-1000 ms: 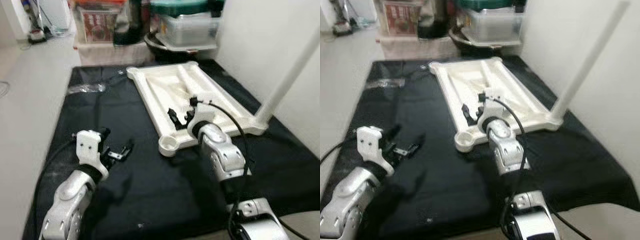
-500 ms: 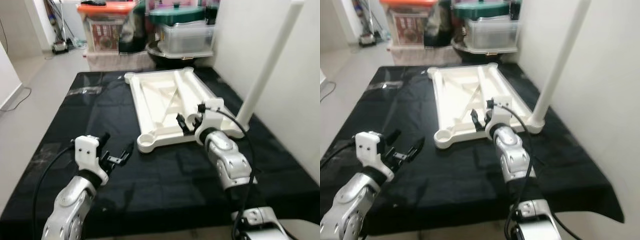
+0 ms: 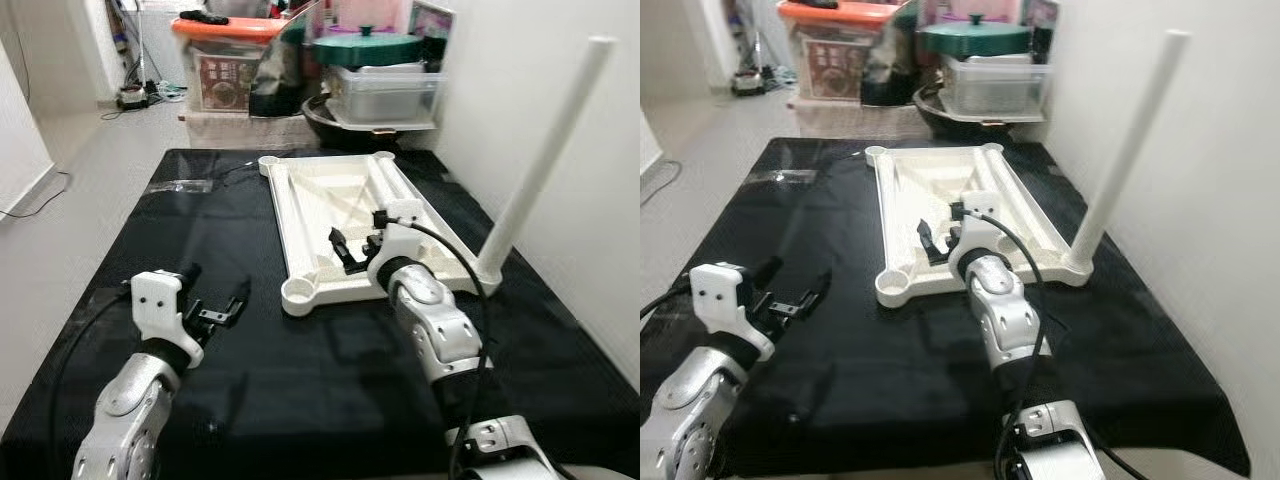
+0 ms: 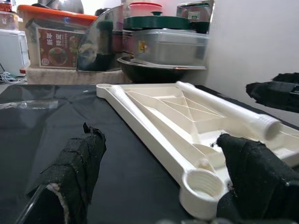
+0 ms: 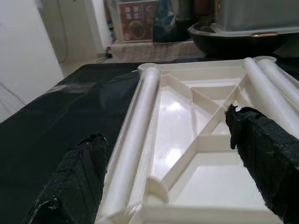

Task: Building children table

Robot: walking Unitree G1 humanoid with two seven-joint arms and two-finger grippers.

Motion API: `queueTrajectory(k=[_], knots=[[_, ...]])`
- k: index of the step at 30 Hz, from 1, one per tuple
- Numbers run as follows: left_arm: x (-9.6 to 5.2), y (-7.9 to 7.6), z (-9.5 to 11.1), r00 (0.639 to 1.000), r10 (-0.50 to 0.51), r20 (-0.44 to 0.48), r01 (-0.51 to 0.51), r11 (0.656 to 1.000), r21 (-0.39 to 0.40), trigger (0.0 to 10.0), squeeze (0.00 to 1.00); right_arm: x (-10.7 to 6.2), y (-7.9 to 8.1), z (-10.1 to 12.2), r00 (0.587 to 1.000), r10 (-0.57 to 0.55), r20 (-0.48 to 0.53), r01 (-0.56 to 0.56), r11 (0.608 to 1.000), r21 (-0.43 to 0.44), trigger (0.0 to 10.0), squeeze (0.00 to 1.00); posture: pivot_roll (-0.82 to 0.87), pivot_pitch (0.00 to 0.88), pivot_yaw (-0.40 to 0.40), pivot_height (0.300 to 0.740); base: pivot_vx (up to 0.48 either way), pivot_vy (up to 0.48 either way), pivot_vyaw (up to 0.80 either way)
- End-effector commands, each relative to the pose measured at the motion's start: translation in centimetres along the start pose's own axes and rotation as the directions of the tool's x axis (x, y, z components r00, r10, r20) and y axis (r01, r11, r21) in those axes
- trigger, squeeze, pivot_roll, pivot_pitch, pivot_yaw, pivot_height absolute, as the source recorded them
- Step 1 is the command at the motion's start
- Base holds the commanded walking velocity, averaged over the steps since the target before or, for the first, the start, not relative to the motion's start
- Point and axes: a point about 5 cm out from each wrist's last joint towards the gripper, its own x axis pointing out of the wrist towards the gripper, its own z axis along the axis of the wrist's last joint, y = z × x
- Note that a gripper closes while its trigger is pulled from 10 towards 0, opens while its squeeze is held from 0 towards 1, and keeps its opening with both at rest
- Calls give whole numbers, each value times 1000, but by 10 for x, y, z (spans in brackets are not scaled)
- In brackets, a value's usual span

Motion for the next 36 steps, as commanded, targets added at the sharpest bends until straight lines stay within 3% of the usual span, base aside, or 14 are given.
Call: queueTrajectory(k=[1,12,31,34,36], knots=[[2,-3,1,1000,-15,10,15,1000,-18,10000,0,-2,-8,-3,999,-33,-7,33,999,0,10000,0,71,0,-82,740,345,0,0],[3,-4,2,1000,-15,19,16,1000,-20,10000,0,0,-10,-4,999,-47,-10,47,999,-19,10000,0,69,0,-86,740,342,0,0],[4,-5,2,999,-23,24,24,999,-33,10000,0,-7,-9,-9,997,49,-63,-46,998,50,10000,0,48,0,-90,740,0,0,0],[4,-6,3,999,-23,27,24,999,-36,10000,0,-15,-11,-21,985,95,-147,-89,995,49,10000,0,35,0,-88,740,0,0,0],[5,-7,3,999,-27,28,28,999,-41,10000,0,-18,-12,-33,969,121,-215,-102,990,99,10000,0,35,0,-91,740,0,0,0]])
